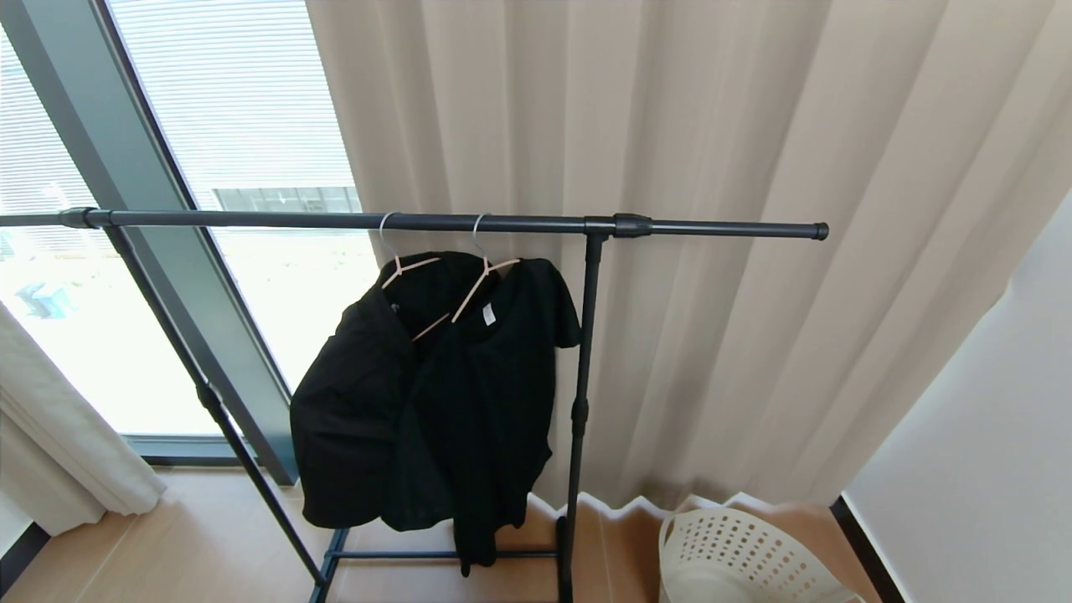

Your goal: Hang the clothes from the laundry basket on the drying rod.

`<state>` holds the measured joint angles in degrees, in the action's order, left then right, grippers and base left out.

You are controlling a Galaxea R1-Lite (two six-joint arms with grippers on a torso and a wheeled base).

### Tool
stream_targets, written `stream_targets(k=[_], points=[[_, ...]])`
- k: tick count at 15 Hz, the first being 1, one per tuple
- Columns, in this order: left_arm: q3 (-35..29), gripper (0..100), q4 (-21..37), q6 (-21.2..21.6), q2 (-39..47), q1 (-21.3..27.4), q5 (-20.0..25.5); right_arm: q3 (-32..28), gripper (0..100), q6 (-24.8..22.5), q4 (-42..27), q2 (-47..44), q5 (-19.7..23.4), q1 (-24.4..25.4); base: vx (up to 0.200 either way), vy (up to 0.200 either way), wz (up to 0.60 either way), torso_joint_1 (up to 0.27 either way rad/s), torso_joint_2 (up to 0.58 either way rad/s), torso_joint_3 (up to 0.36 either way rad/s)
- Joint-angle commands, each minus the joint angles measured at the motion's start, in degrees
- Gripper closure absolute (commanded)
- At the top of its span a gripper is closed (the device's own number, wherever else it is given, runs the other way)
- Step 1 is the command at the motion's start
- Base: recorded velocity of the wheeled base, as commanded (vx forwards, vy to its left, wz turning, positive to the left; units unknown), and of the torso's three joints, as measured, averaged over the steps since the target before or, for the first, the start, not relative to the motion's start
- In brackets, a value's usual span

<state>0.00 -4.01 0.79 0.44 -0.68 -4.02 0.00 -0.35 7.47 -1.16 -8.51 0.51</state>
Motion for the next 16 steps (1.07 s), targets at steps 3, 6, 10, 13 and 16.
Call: stream_targets(k=[3,6,10,13,16], points=[[0.0,0,0.0,-0.1,-0.4,0.1,0.3,0.0,0,1.1,0.0,0.8,1.2,-0.2,0.000,0.000,0.00,0.000,0.00,0.000],[0.0,0,0.0,-0.1,-0.4,0.1,0.3,0.0,0,1.2,0.1,0.9,1.1,-0.2,0.000,0.000,0.00,0.000,0.00,0.000],[0.0,0,0.0,0.0,-0.4,0.1,0.2,0.0,0,1.3,0.1,0.9,1.0,-0.2,0.000,0.000,0.00,0.000,0.00,0.000],[0.0,0,0.0,-0.1,-0.4,0.1,0.2,0.0,0,1.2,0.1,0.9,1.0,-0.2,0.000,0.000,0.00,0.000,0.00,0.000],[0.0,0,0.0,0.0,-0.4,0.1,0.2,0.0,0,1.4,0.1,0.9,0.9,-0.2,0.000,0.000,0.00,0.000,0.00,0.000]])
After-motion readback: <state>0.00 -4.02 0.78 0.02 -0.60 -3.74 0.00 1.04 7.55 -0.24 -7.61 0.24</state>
